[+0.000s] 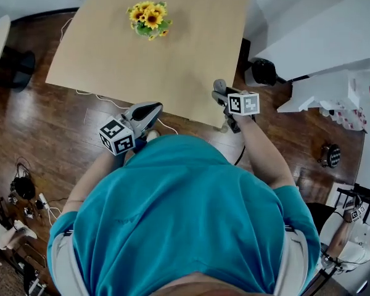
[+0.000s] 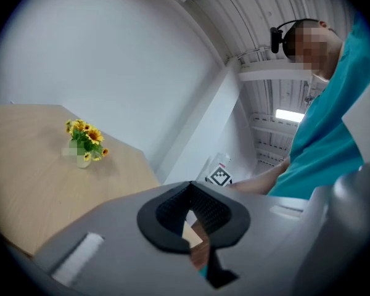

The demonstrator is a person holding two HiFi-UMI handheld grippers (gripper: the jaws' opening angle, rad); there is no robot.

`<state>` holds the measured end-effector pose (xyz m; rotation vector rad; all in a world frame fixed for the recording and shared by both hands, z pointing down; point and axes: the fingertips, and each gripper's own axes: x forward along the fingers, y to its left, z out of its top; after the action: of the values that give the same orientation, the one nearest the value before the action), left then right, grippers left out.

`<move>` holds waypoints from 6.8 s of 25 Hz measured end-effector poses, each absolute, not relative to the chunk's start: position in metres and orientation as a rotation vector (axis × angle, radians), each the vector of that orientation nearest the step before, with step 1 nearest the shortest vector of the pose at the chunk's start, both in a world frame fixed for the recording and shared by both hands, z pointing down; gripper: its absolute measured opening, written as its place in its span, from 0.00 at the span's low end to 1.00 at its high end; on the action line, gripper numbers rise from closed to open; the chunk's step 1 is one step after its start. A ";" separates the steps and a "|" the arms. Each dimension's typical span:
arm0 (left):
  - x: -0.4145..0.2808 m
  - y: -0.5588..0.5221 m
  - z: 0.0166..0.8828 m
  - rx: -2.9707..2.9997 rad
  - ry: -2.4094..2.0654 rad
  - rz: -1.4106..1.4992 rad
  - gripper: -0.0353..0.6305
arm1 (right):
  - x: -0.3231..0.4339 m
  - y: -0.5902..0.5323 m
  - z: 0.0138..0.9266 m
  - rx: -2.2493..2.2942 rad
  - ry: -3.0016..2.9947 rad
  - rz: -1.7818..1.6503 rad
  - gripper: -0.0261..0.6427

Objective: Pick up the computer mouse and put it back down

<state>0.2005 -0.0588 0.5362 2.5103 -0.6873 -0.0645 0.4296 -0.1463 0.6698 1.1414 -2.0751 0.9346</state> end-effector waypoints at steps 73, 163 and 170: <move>0.238 -0.057 0.520 2.579 -0.698 -0.005 0.06 | 0.408 -0.103 0.584 0.853 -2.476 0.749 0.47; -0.021 -0.079 0.511 2.576 -0.624 0.053 0.06 | 0.186 -0.045 0.520 1.031 -2.825 0.871 0.04; -0.050 -0.073 0.499 2.562 -0.753 0.104 0.06 | 0.152 -0.071 0.537 0.851 -2.872 0.952 0.04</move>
<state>-0.0498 -0.0726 0.4990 2.5620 -0.7526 0.1043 0.1518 -0.0707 0.5371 0.8506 -2.8724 0.9517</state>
